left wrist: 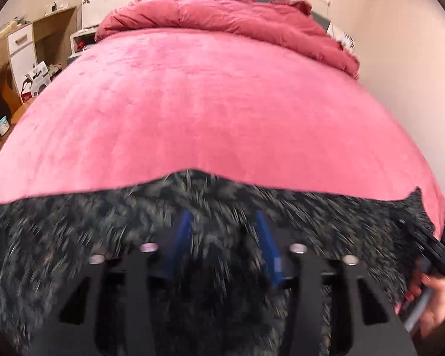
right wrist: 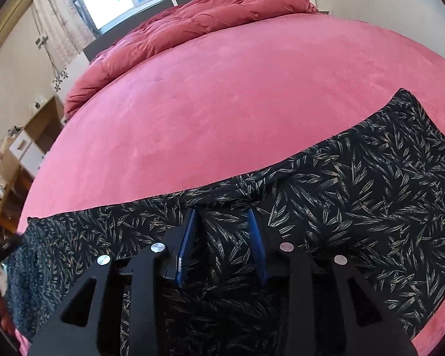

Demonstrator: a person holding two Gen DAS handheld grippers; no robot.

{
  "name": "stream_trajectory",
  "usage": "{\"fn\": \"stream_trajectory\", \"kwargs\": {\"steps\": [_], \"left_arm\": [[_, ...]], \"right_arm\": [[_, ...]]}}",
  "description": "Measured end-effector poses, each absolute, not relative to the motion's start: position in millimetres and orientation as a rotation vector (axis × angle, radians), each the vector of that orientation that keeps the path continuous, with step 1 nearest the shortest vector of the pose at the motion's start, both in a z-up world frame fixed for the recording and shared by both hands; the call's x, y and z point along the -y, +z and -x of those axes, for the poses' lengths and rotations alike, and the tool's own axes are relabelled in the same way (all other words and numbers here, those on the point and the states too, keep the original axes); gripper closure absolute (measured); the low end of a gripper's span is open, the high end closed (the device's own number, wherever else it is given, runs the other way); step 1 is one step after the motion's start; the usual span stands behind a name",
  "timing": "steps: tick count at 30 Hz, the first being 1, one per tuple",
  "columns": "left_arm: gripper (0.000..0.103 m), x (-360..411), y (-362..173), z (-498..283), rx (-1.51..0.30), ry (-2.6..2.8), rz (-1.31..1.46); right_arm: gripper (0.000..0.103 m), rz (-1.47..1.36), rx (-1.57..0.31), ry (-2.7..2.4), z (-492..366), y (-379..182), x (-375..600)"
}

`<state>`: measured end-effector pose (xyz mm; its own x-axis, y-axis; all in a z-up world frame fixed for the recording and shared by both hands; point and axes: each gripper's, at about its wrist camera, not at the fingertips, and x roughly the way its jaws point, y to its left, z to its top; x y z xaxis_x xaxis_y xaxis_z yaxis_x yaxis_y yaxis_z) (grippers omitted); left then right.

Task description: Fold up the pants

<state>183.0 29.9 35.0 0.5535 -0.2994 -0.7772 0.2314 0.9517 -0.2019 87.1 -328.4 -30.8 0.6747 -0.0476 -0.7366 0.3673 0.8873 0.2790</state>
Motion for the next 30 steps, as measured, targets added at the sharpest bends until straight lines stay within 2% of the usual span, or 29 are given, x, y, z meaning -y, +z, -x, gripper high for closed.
{"fn": "stream_trajectory", "kwargs": {"steps": [2,7,11,15,16,17,18,19,26,30], "left_arm": [[0.069,-32,23,-201,-0.942,-0.282,0.092],[0.069,-24,8,-222,-0.843,-0.205,0.021],[0.069,-32,-8,-230,-0.809,-0.196,0.079],[0.069,-33,-5,-233,-0.797,-0.197,0.066],[0.065,-36,-1,-231,-0.794,-0.199,0.08],[0.053,-36,3,-227,-0.792,-0.195,0.089],[0.046,-39,11,-217,-0.778,-0.2,0.109],[0.035,-39,16,-206,-0.76,-0.214,0.12],[0.021,-21,17,-112,-0.686,-0.332,0.025],[0.017,-14,-10,-94,-0.766,-0.331,0.003]], "right_arm": [[0.068,-0.429,-0.802,-0.243,-85,-32,326],[0.068,-0.434,-0.807,-0.244,-89,-31,329],[0.068,-0.433,-0.807,-0.243,-92,-30,330],[0.061,-0.474,-0.787,-0.223,-91,-25,333],[0.061,-0.492,-0.772,-0.221,-88,-22,334],[0.061,-0.5,-0.75,-0.214,-85,-19,335],[0.061,-0.493,-0.734,-0.209,-83,-15,334],[0.061,-0.465,-0.712,-0.205,-79,-10,330],[0.061,-0.373,-0.752,-0.207,-67,-11,310],[0.061,-0.396,-0.796,-0.217,-68,-21,315]]}}
